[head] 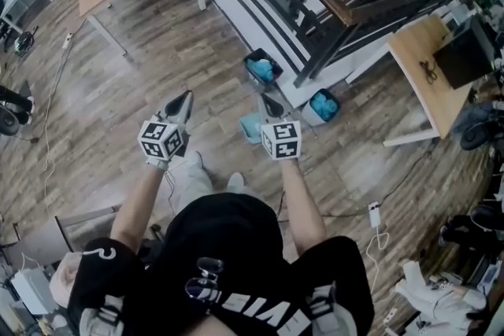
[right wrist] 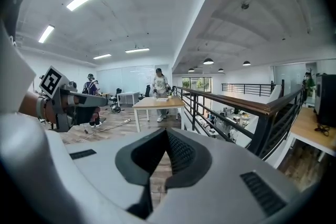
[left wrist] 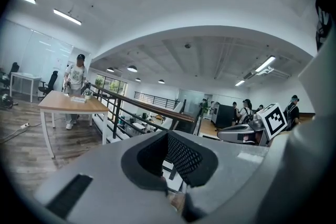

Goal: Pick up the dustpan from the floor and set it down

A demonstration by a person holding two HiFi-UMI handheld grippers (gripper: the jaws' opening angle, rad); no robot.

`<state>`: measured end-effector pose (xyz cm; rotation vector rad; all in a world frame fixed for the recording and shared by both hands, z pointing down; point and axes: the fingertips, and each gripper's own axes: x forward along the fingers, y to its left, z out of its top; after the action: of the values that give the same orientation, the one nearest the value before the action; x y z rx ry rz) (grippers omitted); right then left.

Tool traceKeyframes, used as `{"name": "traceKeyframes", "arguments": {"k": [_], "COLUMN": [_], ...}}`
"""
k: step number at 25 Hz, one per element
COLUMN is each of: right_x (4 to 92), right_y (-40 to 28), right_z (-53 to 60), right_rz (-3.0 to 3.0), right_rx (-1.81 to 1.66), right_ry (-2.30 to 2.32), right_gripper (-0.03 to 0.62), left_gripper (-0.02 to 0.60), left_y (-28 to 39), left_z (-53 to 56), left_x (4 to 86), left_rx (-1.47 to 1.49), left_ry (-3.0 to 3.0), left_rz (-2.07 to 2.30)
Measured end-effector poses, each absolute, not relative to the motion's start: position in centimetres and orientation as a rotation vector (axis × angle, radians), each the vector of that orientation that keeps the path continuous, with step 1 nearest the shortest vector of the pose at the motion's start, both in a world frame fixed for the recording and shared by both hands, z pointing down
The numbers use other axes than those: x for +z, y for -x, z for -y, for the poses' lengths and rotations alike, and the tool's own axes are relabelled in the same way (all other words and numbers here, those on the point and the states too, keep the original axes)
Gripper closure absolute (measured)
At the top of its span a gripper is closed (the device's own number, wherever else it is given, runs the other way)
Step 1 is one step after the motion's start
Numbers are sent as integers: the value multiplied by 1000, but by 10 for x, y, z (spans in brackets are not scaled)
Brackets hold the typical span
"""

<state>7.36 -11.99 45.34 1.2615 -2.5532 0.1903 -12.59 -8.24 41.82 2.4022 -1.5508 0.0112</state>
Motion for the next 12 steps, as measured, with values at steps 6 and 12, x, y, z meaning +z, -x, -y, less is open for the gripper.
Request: {"name": "traceKeyframes", "arguments": {"k": [6,12], "right_x": [452,450], "right_y": [-66,-64], "right_z": [117,119], "right_rz": [2560,2559], "right_rx": [190,208], "right_ry": [-1228,-1216], "right_gripper": [599,599], "left_gripper": [584,584], "left_y": [129,130], "left_z": [80,83], "left_x": [419,417], "left_rx": [-6,-10], "left_ry": [-2385,-2381], "left_rz": [1560,1566]}}
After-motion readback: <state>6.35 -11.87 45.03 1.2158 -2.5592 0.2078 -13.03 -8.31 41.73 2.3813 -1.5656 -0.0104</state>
